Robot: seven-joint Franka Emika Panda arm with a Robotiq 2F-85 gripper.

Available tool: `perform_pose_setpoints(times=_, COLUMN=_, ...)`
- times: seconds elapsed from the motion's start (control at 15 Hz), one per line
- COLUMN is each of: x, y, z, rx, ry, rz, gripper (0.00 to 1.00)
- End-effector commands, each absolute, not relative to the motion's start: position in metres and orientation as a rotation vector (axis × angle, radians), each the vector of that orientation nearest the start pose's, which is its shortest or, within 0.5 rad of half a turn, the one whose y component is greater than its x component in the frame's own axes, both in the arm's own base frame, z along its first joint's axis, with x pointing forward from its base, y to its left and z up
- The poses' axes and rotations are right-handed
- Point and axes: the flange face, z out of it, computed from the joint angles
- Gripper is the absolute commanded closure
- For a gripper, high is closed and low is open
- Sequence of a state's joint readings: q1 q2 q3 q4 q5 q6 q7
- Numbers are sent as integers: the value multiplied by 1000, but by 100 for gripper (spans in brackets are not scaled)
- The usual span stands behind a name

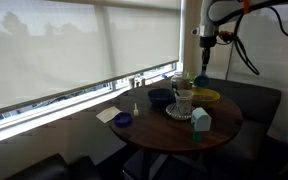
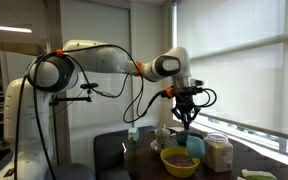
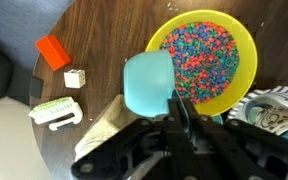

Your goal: Scoop up the serial in the bowl with the blue spoon

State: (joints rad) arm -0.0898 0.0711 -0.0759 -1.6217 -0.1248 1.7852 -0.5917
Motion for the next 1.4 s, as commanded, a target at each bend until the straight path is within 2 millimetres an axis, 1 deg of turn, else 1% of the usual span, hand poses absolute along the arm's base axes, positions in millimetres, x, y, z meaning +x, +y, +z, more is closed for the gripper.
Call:
perform_pose_setpoints(times=0.0, x=574, y=-66, z=572, rx=-3231, ry=-742, rz=-124, gripper=98)
perform_pose_setpoints(times=0.13, x=569, y=-54, z=565, rx=-3266, ry=-718, rz=-107, gripper=98)
perform_pose_setpoints(times=0.33, x=567, y=-45, z=555, rx=-3332, ry=-691, rz=-109, gripper=98)
perform_pose_setpoints(times=0.53, x=567, y=-44, z=543, rx=-3379, ry=-694, rz=-90, gripper=98)
perform_pose_setpoints(times=0.73, x=569, y=-39, z=522, rx=-3369, ry=-740, rz=-29, gripper=98)
perform_pose_setpoints(times=0.93, x=573, y=-22, z=501, rx=-3316, ry=-853, rz=-35, gripper=98)
perform_pose_setpoints(times=1.13, x=571, y=-12, z=499, rx=-3214, ry=-909, rz=-74, gripper=97)
perform_pose_setpoints(times=1.33, x=569, y=-13, z=502, rx=-3081, ry=-930, rz=-114, gripper=97)
